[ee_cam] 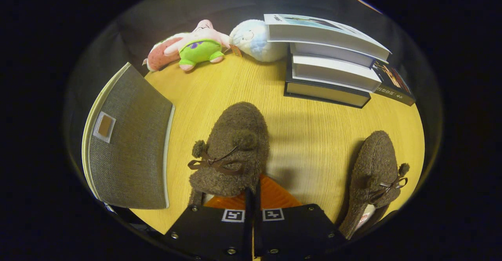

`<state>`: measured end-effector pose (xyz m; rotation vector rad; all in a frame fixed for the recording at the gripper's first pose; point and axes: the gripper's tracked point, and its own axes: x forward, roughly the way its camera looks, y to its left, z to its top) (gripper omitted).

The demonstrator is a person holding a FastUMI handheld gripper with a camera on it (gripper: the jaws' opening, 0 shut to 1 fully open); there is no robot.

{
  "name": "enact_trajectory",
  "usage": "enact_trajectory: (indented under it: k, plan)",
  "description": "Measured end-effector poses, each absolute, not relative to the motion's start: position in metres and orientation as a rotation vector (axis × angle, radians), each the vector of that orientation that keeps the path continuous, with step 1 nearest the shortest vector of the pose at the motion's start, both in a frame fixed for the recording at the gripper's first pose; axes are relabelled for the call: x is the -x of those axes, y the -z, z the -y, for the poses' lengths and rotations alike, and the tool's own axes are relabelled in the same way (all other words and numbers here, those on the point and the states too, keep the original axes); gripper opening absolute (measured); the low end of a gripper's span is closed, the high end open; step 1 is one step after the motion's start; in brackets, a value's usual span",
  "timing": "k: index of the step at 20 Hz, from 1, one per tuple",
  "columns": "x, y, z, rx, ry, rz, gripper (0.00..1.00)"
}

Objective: Open the storage box then place both shoes into the box .Put the left shoe in first, then the right shoe, with the right side of both shoes facing outward in a uniform manner.

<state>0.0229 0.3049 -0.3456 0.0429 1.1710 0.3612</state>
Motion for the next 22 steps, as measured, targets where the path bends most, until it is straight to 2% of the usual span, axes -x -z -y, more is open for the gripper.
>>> enact_trajectory:
  k: [5,12,22]
  plan:
    - [-0.026,0.316,-0.304,-0.096,-0.369,-1.152,0.02]
    - [-0.044,0.229,-0.316,-0.176,-0.383,-1.058,0.02]
    - [-0.052,0.132,-0.39,-0.25,-0.501,-0.942,0.02]
